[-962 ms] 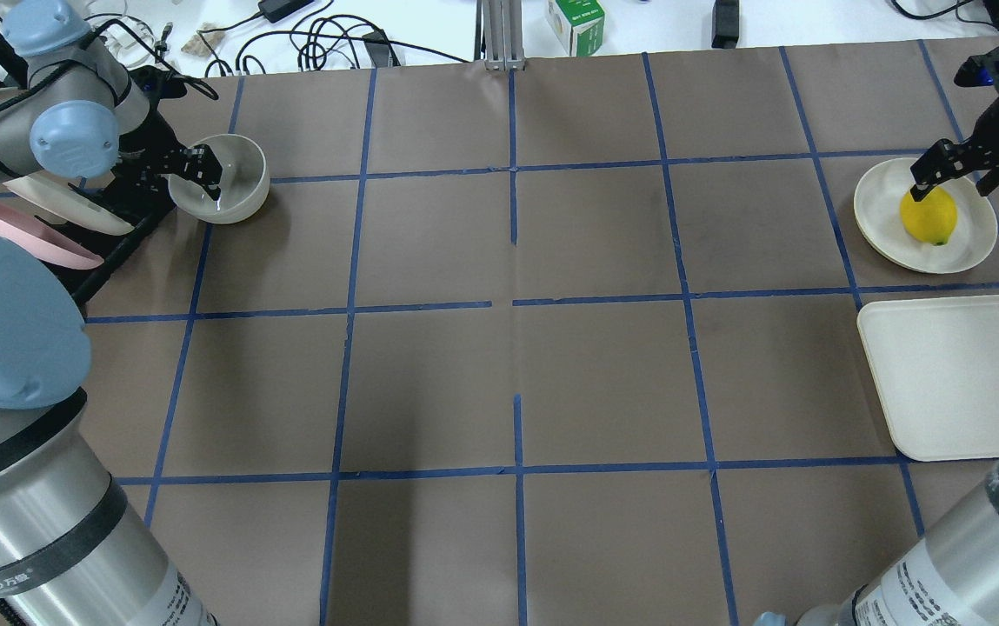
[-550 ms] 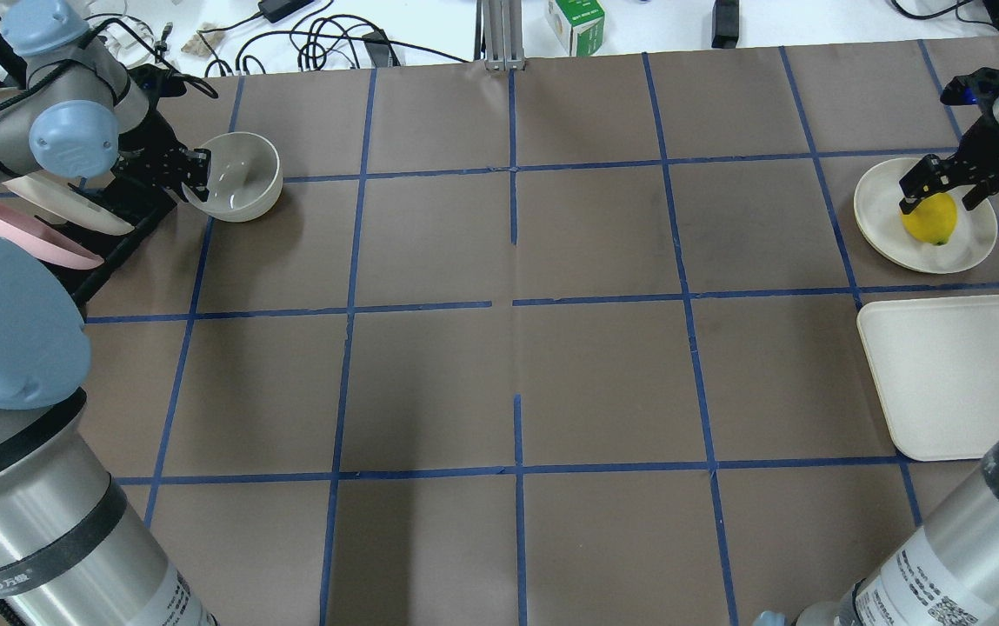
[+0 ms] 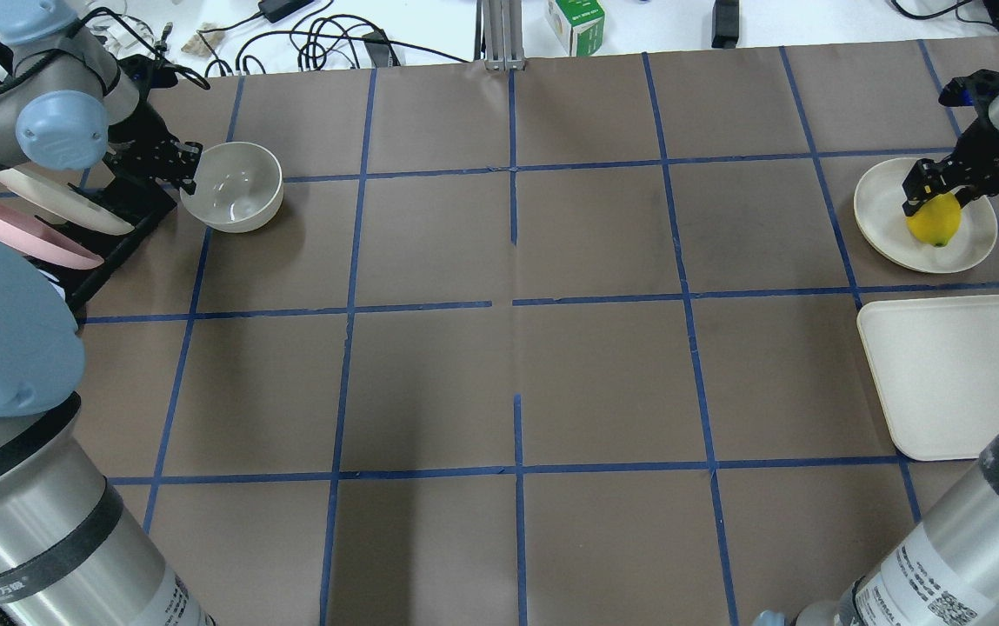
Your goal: Place bowl and put lemon in it
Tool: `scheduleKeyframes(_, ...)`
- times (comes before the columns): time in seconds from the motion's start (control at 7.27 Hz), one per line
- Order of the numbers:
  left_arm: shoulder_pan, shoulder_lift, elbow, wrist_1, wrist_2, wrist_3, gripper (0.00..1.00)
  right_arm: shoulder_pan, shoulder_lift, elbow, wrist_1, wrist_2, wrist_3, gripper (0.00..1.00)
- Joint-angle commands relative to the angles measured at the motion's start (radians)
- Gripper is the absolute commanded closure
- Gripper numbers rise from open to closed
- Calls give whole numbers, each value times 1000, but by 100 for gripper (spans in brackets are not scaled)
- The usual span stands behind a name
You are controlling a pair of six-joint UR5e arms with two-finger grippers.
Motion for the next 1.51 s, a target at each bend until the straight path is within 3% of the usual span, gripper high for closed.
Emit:
scheduleKeyframes(0.0,-8,47,7,-94,-44,-6,100,8,-65,-11,58,-5,30,100)
scheduleKeyframes(0.41,1,27,-2,-64,-41,22,100,84,-185,-11,156,-7,79,100)
scheduleKeyframes(0.96,-11,62,13,-107,-47,-22,100,237,-292,-11,282,-7,357,100)
scheduleKeyframes(1.38,-134,111,-49,-191,-225,-175,100,323,-326,-12,305,-5,503,100)
